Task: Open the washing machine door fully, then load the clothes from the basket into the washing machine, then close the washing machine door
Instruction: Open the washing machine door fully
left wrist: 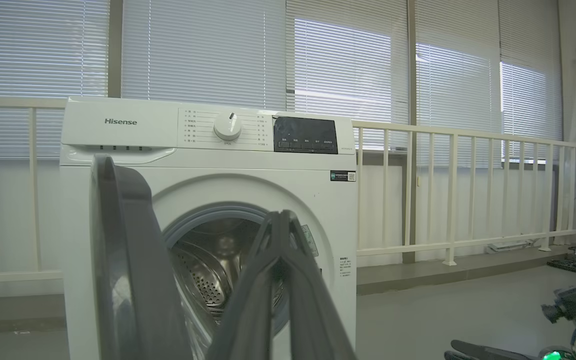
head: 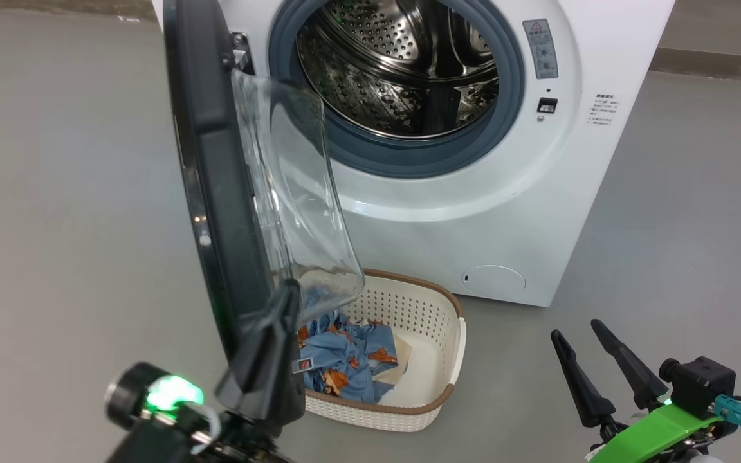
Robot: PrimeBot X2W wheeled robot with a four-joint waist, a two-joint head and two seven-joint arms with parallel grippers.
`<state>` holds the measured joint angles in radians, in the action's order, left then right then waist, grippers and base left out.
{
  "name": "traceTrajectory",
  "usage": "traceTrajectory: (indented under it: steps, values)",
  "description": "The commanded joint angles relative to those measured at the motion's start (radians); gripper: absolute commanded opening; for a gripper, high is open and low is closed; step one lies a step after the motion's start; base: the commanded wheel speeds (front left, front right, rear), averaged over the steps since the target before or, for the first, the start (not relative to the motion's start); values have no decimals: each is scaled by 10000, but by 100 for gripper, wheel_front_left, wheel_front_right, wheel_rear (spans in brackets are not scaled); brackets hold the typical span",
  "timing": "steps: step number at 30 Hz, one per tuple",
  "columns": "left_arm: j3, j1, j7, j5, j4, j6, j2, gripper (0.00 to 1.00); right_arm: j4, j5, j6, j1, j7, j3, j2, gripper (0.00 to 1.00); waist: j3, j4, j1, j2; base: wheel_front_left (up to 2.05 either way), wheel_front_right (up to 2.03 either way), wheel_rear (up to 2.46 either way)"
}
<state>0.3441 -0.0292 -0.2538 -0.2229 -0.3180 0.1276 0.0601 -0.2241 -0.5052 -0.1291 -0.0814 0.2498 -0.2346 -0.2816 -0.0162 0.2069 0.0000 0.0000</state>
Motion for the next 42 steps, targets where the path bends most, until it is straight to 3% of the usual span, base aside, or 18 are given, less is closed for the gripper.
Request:
traceTrajectory:
  steps: [1, 6, 19, 42]
  values:
    - [3, -358, -80, -142, 30, 31, 43, 0, 258, 6, -16, -182, 120, -153, -70, 100, 24, -51, 0, 0, 0, 0, 0]
    - [612, -200, -80, -605, 1251, 31, 17, 0, 253, 0, -16, -219, 120, -187, -72, 100, 69, -185, 0, 0, 0, 0, 0]
    - [429, -357, -80, -1385, 3462, 31, -61, 0, 226, -35, -16, -260, 120, -340, -124, 100, 155, -514, 0, 0, 0, 0, 0]
    - [-1126, -378, -80, -1580, 4534, 31, -95, 0, 140, -70, -16, -240, 120, -408, -82, 100, 104, -327, 0, 0, 0, 0, 0]
